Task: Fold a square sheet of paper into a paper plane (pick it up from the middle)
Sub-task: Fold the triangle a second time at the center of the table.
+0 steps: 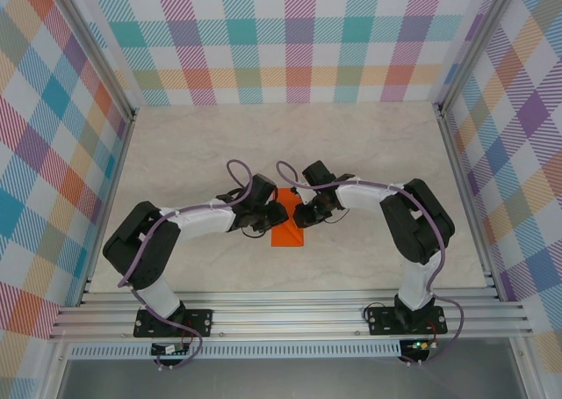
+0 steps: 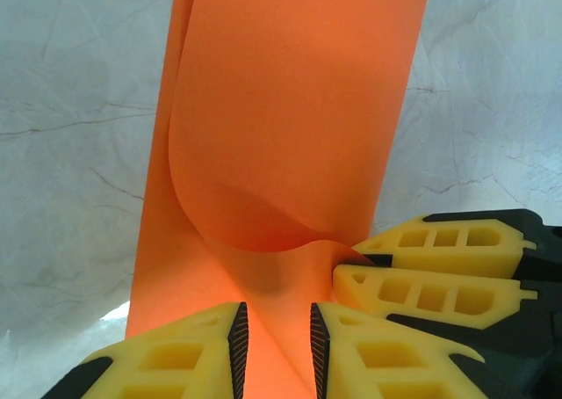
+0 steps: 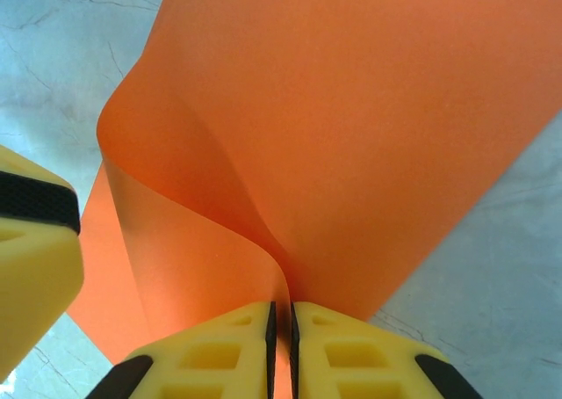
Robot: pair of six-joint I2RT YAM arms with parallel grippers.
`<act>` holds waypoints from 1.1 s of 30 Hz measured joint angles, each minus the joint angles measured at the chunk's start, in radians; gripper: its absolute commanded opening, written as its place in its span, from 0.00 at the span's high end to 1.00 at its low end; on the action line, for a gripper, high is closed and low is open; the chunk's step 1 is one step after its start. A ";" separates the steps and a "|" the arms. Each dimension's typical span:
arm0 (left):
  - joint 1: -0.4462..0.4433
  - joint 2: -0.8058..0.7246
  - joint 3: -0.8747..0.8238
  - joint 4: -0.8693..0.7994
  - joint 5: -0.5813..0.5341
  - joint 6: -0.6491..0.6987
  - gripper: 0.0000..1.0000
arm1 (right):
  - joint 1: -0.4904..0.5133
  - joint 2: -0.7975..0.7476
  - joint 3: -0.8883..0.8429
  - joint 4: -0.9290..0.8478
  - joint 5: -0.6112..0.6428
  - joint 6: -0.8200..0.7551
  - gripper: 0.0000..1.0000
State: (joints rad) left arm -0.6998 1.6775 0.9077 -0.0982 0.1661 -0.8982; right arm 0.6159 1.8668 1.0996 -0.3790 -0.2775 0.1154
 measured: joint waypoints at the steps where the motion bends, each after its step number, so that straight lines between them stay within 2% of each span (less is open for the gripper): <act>1: 0.000 0.002 0.004 0.002 0.001 0.000 0.72 | 0.000 -0.003 0.000 0.000 0.000 0.000 0.85; 33: 0.000 0.064 0.045 0.048 0.010 -0.008 0.73 | -0.008 -0.040 0.000 0.000 0.035 0.003 0.85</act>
State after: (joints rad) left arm -0.6998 1.7420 0.9527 -0.0505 0.1761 -0.9058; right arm 0.6083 1.8263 1.0996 -0.3794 -0.2428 0.1184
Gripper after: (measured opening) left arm 0.271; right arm 0.148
